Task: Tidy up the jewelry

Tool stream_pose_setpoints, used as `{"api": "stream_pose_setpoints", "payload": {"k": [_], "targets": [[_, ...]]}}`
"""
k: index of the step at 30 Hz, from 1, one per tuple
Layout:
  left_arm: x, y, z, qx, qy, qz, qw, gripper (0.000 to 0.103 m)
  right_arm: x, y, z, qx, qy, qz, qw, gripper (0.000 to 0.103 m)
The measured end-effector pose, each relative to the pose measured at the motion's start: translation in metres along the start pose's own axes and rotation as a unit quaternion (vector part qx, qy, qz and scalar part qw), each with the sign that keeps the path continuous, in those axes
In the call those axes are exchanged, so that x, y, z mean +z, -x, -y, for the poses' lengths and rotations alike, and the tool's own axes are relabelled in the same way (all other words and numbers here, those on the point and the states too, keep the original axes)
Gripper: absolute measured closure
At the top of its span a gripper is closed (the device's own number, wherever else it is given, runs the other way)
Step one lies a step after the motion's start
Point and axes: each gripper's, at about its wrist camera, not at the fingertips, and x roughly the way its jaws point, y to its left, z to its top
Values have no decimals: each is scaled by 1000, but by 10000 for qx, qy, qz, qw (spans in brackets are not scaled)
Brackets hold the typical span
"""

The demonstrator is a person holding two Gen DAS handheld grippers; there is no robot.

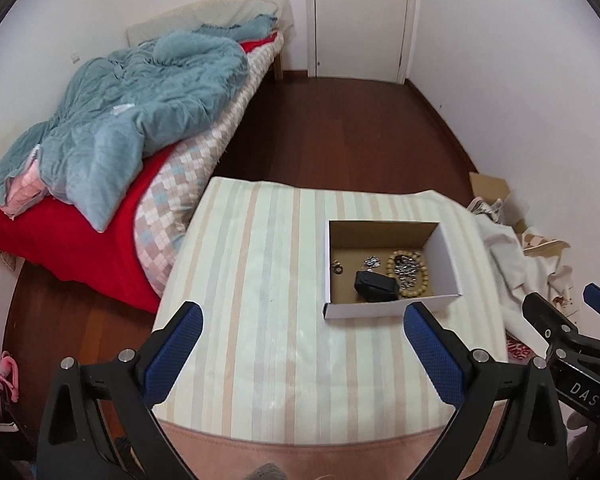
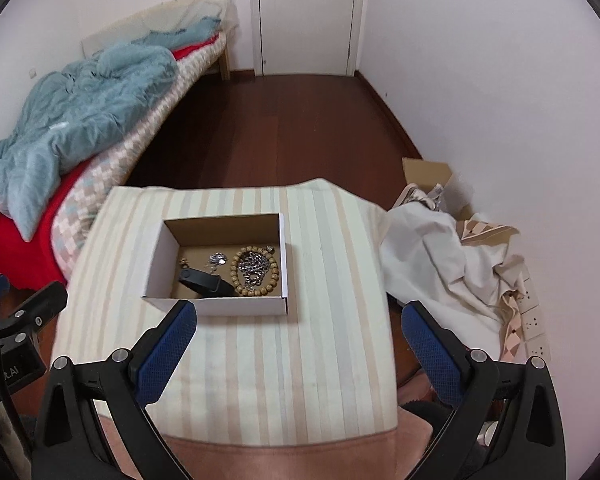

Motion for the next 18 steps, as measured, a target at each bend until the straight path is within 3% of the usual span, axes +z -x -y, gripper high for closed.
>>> {"api": "stream_pose_setpoints", "payload": {"k": [10,18], "targets": [[-20,105,-9,-106,29,540,9985,0,-22,119,11,108,26,635,9979,0],[-36,159,-12,-105,58,792,9968,0,-38,188,15,38,35,997,9950,0]]}}
